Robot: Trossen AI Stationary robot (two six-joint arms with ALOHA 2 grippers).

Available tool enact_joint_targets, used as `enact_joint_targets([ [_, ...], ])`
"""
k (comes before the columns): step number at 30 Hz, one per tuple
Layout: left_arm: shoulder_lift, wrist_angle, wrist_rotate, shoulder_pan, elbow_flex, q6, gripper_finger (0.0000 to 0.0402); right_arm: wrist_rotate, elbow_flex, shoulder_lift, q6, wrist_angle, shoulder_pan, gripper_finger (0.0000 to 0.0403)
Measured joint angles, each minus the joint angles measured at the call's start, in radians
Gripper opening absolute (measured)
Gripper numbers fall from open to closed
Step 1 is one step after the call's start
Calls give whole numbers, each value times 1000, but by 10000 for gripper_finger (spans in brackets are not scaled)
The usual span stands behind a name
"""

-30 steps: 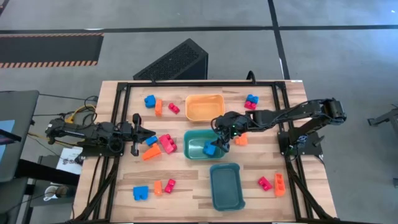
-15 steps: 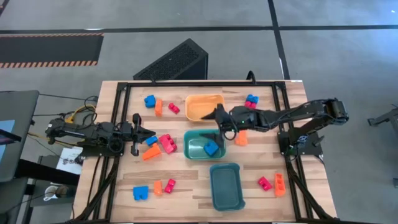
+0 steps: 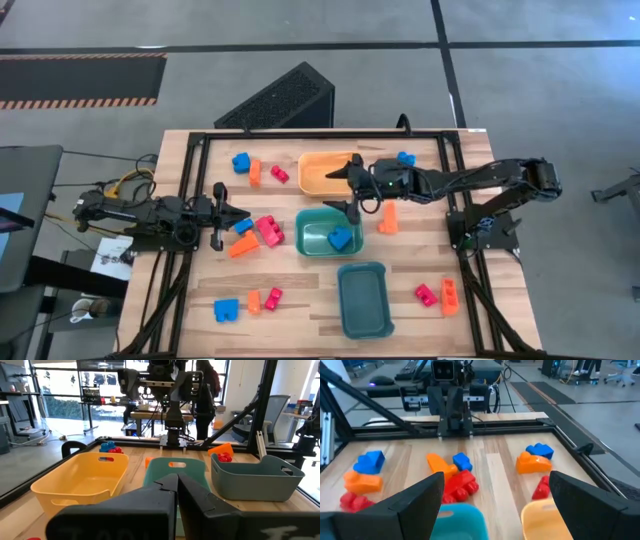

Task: Sort & place blocks by color
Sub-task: Put the orange game piece into the orange bin

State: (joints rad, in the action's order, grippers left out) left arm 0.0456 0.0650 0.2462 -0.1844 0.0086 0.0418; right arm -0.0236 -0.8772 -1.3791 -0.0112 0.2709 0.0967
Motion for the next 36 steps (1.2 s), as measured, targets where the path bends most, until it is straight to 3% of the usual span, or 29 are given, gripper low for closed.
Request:
enact_joint_targets([
  [8,0,0,0,0,0,0,0,22,295,188,63,351,90,379],
  [14,0,0,0,0,0,0,0,25,414,338,43,434,145,379],
  [24,0,0,0,0,0,0,0,27,458,393,-24,479,149,379],
  [30,0,0,0,0,0,0,0,32,458,393,-24,611,148,379],
  [36,0,0,0,0,0,0,0,104,457,429,11,747,112,379],
])
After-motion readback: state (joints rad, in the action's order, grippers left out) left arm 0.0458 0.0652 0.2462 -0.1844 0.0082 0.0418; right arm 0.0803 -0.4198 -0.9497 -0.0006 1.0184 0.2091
